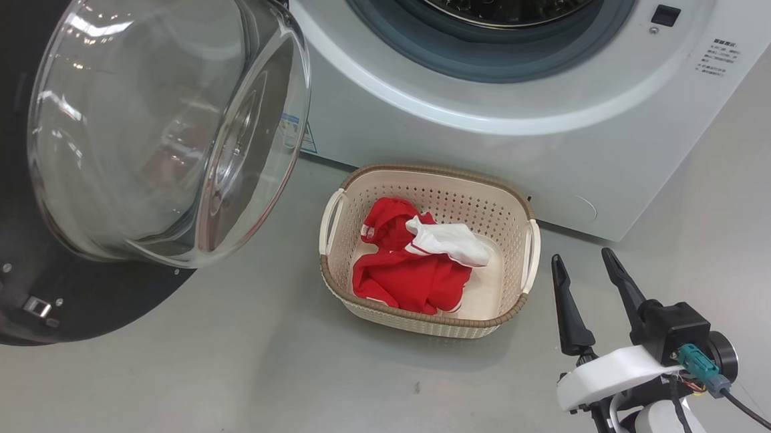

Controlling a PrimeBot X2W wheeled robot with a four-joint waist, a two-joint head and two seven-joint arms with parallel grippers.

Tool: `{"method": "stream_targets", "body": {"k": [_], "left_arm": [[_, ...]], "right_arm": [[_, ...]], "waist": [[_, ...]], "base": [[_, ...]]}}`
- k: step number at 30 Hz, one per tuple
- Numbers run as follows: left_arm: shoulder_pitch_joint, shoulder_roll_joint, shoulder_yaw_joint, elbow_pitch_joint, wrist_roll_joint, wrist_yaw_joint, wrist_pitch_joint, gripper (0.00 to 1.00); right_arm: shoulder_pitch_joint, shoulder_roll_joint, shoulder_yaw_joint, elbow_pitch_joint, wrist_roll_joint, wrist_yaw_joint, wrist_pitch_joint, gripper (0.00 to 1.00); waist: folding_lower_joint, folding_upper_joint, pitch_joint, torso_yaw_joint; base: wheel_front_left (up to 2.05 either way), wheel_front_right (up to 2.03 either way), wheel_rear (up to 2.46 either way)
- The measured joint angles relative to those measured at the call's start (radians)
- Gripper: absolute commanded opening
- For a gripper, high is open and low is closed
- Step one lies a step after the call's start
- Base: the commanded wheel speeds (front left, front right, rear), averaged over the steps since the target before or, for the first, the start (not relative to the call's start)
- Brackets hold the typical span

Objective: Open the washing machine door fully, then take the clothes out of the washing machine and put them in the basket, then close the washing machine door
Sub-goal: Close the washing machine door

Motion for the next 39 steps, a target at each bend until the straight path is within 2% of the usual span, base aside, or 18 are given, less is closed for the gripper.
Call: {"method": "stream_targets", "body": {"k": [16,31,39], "left_arm": [[0.029,-0.013,-0.060,-0.055,-0.096,-0.083,0.182,0.00],[0.087,-0.040,-0.109,-0.155,-0.181,-0.114,0.328,0.00],[0.118,-0.047,-0.138,-0.210,-0.185,-0.125,0.381,0.00]], "right_arm": [[0.000,-0.002,-0.002,0.000,0.000,0.000,0.000,1.00],[0.000,0.001,0.001,0.006,0.007,0.000,-0.006,1.00],[-0.001,0.005,0.014,0.010,0.008,0.000,-0.009,1.00]], "waist": [[0.0000,0.0000,-0.005,0.018],[0.0000,0.0000,-0.020,0.002],[0.0000,0.0000,-0.026,-0.029]], "base": [[0.00,0.00,0.00],[0.00,0.00,0.00],[0.00,0.00,0.00]]}}
